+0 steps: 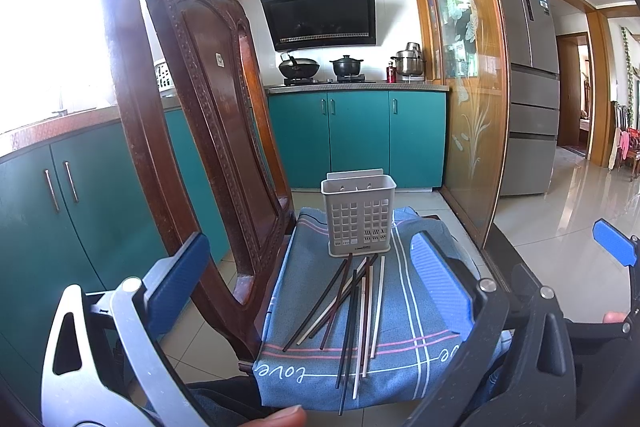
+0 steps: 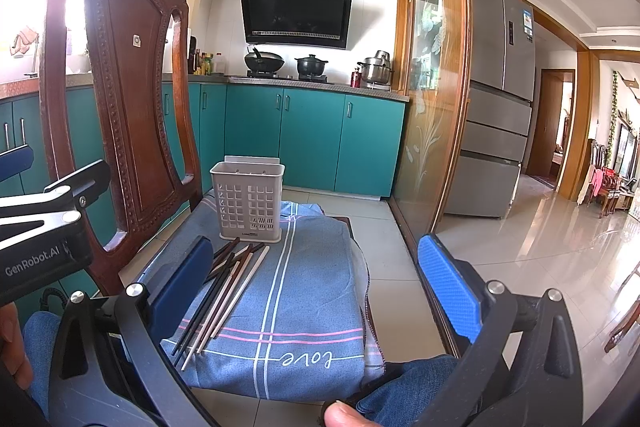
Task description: Organize utensils
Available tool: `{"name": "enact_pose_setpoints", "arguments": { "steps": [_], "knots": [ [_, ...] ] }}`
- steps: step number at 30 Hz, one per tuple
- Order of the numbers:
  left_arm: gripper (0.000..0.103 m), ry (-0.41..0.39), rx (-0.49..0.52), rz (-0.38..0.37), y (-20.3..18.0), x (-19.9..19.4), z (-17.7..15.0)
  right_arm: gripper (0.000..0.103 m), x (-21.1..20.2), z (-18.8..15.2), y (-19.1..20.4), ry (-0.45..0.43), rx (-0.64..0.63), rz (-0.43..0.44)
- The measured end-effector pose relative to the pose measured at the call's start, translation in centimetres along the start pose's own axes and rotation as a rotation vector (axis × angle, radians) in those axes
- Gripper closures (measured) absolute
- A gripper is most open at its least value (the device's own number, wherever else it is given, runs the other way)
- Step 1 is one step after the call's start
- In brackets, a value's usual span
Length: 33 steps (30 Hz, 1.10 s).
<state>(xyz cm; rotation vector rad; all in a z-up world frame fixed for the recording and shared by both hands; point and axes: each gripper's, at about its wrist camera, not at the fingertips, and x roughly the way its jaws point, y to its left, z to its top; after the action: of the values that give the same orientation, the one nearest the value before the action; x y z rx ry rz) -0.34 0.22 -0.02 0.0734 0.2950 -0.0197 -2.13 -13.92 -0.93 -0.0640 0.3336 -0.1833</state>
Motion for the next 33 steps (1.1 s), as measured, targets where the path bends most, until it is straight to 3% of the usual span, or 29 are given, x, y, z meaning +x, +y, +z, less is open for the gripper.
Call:
{"name": "enact_pose_setpoints", "arguments": {
  "steps": [27,33],
  "knots": [
    [0.003,0.012,0.007,-0.008,0.2,0.5,0.1,0.003,-0.1,0.0,-0.2,-0.002,-0.003,-0.007],
    [0.003,0.077,0.077,-0.036,0.6,4.0,0.6,0.003,4.2,0.0,-0.6,0.064,-0.016,0.098]
  ]
}}
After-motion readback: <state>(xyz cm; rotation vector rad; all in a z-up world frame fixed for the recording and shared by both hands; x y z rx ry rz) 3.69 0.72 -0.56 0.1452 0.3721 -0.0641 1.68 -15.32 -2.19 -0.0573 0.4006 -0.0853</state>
